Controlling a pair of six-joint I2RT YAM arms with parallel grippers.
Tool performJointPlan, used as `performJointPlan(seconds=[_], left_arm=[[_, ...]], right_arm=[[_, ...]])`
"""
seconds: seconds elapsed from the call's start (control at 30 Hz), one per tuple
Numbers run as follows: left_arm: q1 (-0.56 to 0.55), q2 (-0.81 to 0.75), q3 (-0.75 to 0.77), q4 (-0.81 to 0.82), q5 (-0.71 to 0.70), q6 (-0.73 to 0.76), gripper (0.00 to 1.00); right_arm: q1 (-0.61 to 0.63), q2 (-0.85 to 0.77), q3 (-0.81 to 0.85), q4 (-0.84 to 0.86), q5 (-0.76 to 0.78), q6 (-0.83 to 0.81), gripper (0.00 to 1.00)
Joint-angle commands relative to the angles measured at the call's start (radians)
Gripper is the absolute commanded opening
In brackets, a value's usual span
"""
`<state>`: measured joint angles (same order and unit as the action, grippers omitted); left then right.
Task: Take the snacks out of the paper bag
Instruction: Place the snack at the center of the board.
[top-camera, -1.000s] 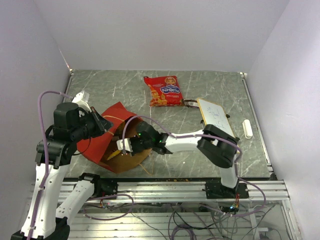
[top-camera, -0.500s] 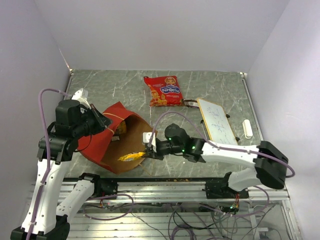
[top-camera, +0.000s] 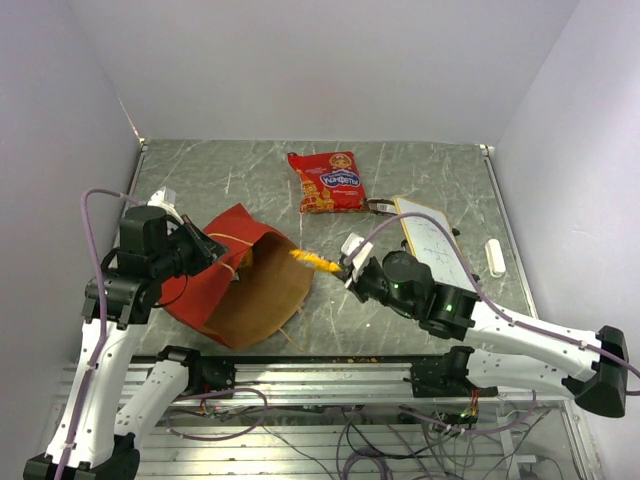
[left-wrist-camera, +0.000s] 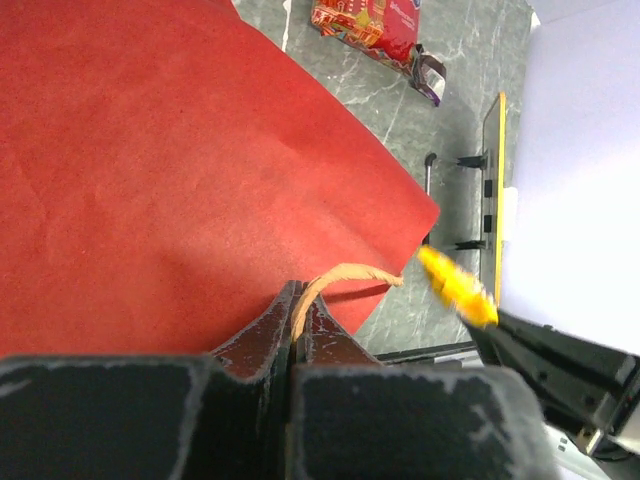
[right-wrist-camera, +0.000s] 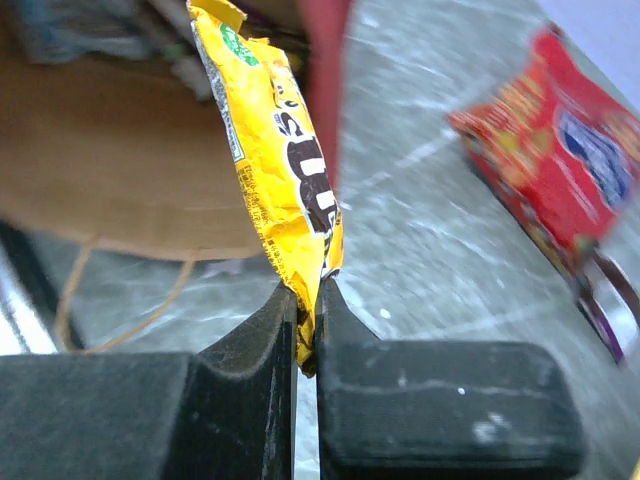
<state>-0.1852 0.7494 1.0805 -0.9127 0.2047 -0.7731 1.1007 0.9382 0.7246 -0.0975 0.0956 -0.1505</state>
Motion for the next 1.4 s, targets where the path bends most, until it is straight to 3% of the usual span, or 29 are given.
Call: performJointPlan(seconds=[0.0,0.2,0.43,0.73,0.9,1.1,1.23,1.37], left_arm=[[-0.002,-0.003,0.011,-0.006,-0.046,-0.024,0.07],[-0.002,-0.004,0.03,-0.032,-0.091,-0.01,0.07],[-0.002,-0.001,0.052,-0.042,-0.06,0.03,0.07],[-0.002,0.015,0.081,-0.031,-0.024,0.071,0.07],[-0.002,0.01,0.082,-0.035,-0.038,0.07,0.07],[-0.001,0.01,0.076,-0.031,-0.039,0.076,0.07],[-0.002,0.016,0.09,-0.037,-0.045,0.087,0.07],[-0.002,0.015,0.093,-0.045,-0.049,0.097,0.07]], right_arm=[[-0.017,0.065,0.018,0.009,0.492,0.237,0.0],[-0.185,0.395,0.203,-0.045,0.448,0.441,0.0],[-0.291,0.768,0.419,-0.118,0.453,0.456,0.0],[-0.386,0.906,0.409,-0.056,0.415,0.43,0.02],[-0.402,0.874,0.427,-0.064,0.357,0.388,0.24],[-0.398,0.734,0.432,-0.148,0.195,0.358,0.67],[-0.383,0.562,0.349,-0.12,0.078,0.312,0.76],[-0.374,0.401,0.238,-0.024,-0.229,0.222,0.78]])
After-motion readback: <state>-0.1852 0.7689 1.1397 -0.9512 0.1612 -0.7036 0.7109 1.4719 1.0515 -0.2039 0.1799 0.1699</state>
